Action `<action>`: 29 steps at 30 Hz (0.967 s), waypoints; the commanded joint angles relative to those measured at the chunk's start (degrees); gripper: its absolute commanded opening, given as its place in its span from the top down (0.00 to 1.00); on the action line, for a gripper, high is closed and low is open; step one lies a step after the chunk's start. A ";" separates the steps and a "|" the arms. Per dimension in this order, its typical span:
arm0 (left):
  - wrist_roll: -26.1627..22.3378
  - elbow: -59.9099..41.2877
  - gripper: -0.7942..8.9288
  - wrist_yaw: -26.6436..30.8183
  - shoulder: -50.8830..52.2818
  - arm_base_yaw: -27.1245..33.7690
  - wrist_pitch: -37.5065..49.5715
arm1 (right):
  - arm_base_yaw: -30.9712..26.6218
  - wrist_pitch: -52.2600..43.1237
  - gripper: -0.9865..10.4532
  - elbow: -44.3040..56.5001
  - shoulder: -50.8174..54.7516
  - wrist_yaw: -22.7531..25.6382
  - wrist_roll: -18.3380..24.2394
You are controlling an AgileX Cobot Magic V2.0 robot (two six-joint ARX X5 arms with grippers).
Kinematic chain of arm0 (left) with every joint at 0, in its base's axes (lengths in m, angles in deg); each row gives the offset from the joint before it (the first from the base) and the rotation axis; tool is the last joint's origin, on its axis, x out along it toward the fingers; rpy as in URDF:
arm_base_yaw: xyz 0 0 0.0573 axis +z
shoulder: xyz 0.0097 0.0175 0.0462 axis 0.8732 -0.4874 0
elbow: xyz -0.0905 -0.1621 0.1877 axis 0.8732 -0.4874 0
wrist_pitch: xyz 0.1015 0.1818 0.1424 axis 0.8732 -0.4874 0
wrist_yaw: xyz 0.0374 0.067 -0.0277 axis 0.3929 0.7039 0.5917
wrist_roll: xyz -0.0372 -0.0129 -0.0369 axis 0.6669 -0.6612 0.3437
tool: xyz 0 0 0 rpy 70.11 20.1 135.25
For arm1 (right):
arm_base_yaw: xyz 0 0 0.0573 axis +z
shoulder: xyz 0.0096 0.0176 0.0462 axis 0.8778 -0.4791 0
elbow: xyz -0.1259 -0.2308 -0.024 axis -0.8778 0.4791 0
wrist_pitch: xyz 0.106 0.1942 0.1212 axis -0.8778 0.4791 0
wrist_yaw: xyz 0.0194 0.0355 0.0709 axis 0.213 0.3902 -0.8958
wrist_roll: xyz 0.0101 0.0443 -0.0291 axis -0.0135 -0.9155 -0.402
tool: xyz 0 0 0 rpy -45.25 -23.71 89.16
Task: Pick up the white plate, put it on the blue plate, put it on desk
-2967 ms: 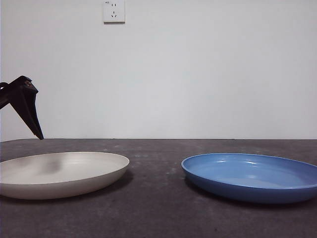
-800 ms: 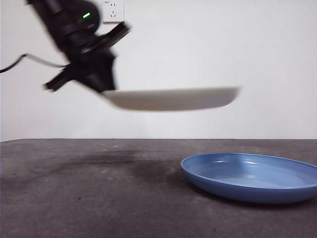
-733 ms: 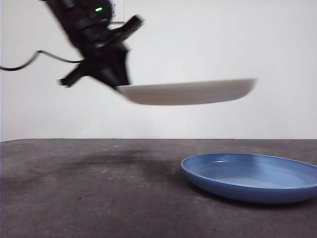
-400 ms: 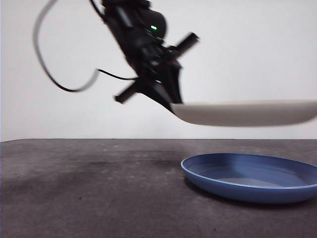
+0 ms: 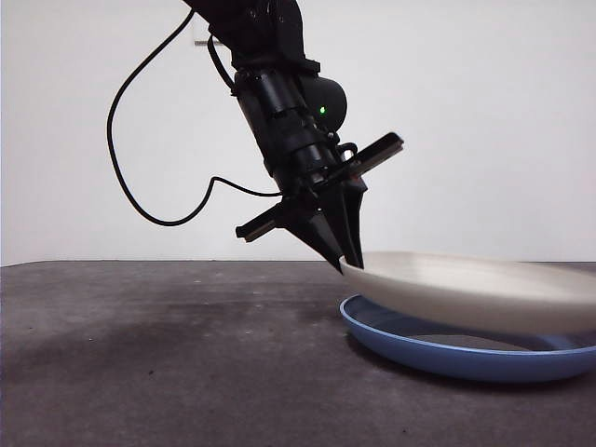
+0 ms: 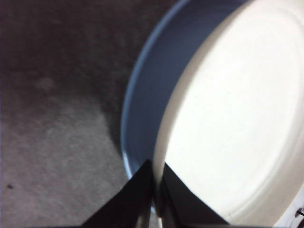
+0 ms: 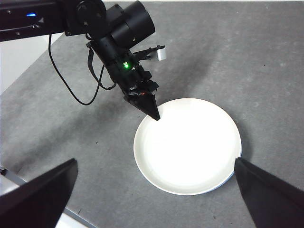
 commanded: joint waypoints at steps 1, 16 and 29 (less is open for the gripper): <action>-0.22 1.75 0.91 -0.07 -1.66 -0.50 0.81 | 0.13 -0.35 0.41 -1.05 -0.11 0.09 0.70; -1.95 1.75 0.54 -0.11 -2.58 -0.46 3.02 | 0.13 -0.31 0.41 -1.05 -0.11 0.09 0.70; -8.11 12.09 0.31 -0.09 -2.58 1.07 -8.98 | 0.13 -0.33 0.41 -1.03 -0.13 0.35 0.70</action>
